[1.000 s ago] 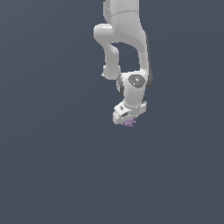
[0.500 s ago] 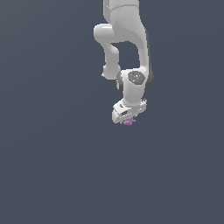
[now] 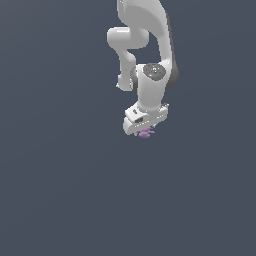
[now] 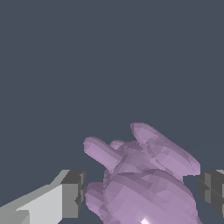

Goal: Pick up the object and move it to a goal position.

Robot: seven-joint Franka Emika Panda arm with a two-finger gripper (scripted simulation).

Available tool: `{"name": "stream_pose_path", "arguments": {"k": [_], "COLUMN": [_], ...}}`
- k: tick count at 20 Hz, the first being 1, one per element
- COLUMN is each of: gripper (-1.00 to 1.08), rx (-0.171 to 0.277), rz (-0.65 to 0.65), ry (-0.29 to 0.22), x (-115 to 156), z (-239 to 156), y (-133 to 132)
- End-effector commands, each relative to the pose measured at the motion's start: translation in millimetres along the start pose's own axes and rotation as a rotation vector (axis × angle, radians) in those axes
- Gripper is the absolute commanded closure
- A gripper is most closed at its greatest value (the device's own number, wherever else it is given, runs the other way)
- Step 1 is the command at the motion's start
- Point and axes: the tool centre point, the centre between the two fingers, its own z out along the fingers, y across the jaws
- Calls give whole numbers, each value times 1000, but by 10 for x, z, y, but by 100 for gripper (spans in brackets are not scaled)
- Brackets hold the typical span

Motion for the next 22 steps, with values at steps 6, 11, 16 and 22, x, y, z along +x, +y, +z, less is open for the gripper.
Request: {"name": "stream_pose_path", "arguments": {"k": [6, 11, 16, 22], "gripper": [108, 108, 108, 108], "rx": [2, 2, 2, 2], "rz": [-1, -1, -1, -1], "ry": [1, 1, 0, 0], "x": [49, 85, 125, 178], "z": [-768, -1277, -1775, -2349], "y": [242, 406, 572, 767]}}
